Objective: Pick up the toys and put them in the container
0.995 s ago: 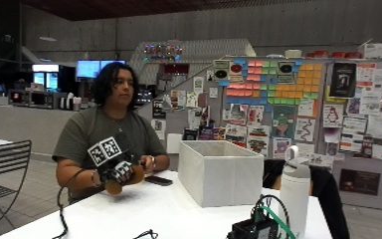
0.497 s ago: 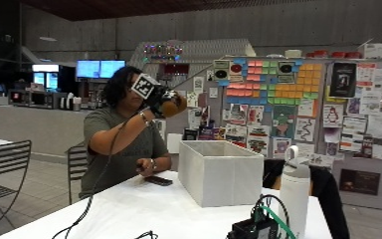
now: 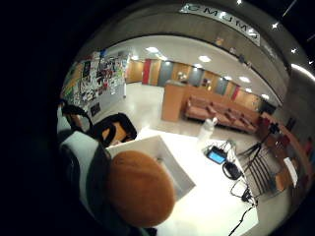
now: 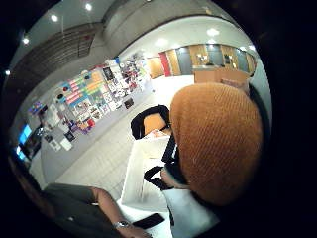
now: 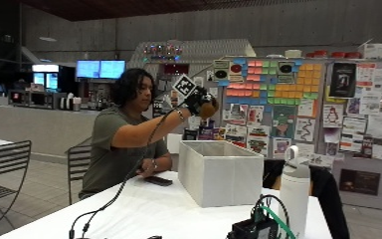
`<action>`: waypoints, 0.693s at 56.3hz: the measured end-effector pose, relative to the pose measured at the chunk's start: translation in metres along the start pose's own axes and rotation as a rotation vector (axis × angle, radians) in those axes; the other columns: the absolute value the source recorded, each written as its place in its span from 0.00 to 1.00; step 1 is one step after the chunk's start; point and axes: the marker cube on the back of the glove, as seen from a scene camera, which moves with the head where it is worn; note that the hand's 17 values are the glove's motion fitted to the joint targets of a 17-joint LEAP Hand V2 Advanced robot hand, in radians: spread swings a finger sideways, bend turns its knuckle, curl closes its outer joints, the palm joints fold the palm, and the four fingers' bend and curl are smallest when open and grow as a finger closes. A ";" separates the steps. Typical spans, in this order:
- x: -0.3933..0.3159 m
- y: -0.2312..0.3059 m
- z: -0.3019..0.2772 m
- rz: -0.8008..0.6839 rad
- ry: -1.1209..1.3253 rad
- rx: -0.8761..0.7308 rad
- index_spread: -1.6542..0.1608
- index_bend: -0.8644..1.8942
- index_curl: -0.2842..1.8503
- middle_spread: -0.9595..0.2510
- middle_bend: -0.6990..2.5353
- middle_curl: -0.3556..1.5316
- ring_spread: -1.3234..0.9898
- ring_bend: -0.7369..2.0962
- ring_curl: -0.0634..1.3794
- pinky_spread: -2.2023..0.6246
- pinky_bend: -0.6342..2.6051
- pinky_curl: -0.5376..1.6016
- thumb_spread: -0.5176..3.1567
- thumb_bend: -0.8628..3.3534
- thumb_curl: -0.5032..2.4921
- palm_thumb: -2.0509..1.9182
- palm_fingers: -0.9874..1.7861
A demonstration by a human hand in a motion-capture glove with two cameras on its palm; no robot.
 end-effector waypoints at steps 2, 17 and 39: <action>-0.004 0.002 0.005 -0.067 -0.022 -0.009 0.74 0.48 0.61 0.66 0.67 0.63 0.44 0.85 0.53 0.62 0.56 0.58 0.48 0.20 0.33 0.59 0.76; -0.011 0.001 0.022 -0.125 0.121 0.003 0.74 0.48 0.64 0.67 0.68 0.62 0.44 0.85 0.52 0.62 0.56 0.59 0.48 0.20 0.33 0.58 0.76; -0.019 0.010 0.021 -0.021 0.028 -0.072 0.71 0.45 0.60 0.65 0.54 0.52 0.44 0.70 0.42 0.70 0.41 0.53 0.40 0.18 0.30 0.49 0.40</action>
